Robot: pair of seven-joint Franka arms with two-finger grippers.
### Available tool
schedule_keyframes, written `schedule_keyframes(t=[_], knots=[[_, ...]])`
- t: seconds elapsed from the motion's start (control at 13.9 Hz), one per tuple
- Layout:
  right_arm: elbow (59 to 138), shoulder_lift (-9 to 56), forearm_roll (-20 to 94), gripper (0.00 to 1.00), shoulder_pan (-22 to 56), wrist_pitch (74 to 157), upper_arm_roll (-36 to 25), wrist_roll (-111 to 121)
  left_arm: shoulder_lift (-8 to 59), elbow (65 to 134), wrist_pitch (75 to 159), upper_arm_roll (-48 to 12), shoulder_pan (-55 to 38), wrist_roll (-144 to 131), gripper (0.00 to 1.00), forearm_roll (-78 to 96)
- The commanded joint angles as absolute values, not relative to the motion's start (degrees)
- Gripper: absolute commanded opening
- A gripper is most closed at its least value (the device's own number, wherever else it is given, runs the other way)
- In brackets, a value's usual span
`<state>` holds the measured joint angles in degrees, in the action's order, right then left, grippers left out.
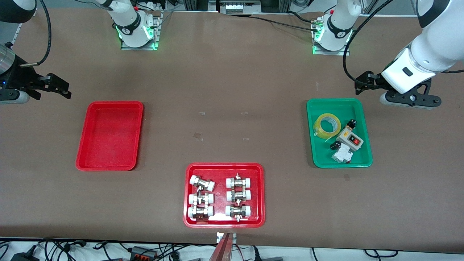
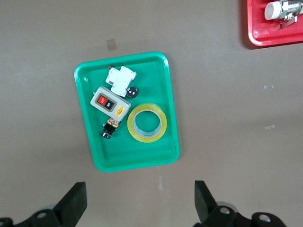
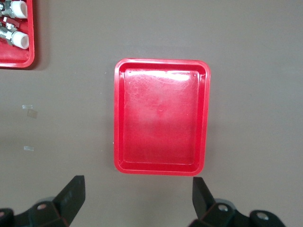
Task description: Left arm passes tape to right arm into tray
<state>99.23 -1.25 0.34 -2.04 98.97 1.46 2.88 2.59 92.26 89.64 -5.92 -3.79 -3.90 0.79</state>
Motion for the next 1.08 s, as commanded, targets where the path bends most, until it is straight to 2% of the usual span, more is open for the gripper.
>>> schedule_keyframes(t=[0.0, 0.22, 0.58, 0.86, 1.01], knots=[[100.0, -2.5, 0.1, 1.00, -2.1, 98.1, 1.8, 3.2, 1.0, 93.8, 89.8, -5.8, -3.5, -2.6, 1.00, 1.5], [99.8, -2.4, 0.1, 1.00, -2.1, 97.9, 1.8, 3.0, 1.1, 93.8, 90.2, -5.8, -3.5, -3.5, 1.00, 1.7], [99.7, -2.0, 0.1, 1.00, -2.1, 97.9, 1.8, 3.1, 6.6, 92.1, 90.4, -5.5, -3.3, -3.6, 1.00, 1.3], [99.6, -1.9, 0.1, 1.00, -2.3, 98.3, 1.8, 3.3, 10.7, 93.9, 95.4, -4.8, -1.4, -3.6, 1.00, 0.8], [99.6, -1.8, 0.1, 1.00, -2.4, 98.3, 1.8, 3.3, 12.6, 99.0, 102.5, -4.9, -0.7, -3.6, 1.00, 0.7]])
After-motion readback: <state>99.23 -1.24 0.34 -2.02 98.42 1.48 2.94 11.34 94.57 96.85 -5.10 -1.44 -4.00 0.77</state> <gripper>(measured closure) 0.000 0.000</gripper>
